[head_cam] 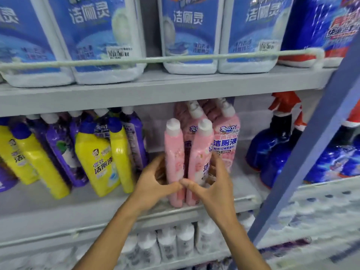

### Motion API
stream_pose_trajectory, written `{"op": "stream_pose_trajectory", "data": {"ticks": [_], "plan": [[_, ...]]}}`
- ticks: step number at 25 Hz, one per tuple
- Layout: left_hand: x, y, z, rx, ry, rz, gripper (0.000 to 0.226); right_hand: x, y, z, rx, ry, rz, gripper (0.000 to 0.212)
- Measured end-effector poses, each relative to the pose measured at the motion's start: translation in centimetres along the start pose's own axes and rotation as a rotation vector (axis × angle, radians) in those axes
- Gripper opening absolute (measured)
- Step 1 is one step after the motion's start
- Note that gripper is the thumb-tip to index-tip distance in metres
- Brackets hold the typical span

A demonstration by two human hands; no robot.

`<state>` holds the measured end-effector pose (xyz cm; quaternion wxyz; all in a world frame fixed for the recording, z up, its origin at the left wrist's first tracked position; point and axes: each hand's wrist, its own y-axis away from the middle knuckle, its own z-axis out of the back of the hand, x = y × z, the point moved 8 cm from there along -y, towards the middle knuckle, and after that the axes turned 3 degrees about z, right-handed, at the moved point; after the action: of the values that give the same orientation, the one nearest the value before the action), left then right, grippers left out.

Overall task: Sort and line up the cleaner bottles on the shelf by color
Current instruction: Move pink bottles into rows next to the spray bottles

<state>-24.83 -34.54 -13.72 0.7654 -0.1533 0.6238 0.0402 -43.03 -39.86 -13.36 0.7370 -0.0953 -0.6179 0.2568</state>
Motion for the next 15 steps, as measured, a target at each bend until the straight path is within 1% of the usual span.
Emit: {"op": "stream_pose_trajectory", "data": {"ticks": [3, 7, 9, 12, 15], "plan": [[0.9, -0.1, 1.7, 0.011, -0.023, 0.029, 0.081, -0.7, -0.1, -1.0, 0.062, 0.079, 0.006, 0.116], [1.6, 0.3, 3.6, -0.026, 0.002, 0.027, 0.070, -1.6, -0.3, -0.9, 0.191, 0.026, -0.021, 0.106], [1.8, 0.1, 3.5, 0.009, 0.013, 0.039, 0.071, -1.7, -0.5, -0.3, 0.114, 0.080, -0.015, 0.105], [2.1, -0.7, 2.6, 0.071, 0.024, 0.059, 0.074, -0.8, 0.3, 0.1, -0.090, 0.244, -0.041, 0.110], [2.7, -1.4, 1.5, 0.054, 0.019, 0.066, 0.070, -0.9, 0.8, 0.8, -0.212, 0.358, -0.067, 0.115]]}}
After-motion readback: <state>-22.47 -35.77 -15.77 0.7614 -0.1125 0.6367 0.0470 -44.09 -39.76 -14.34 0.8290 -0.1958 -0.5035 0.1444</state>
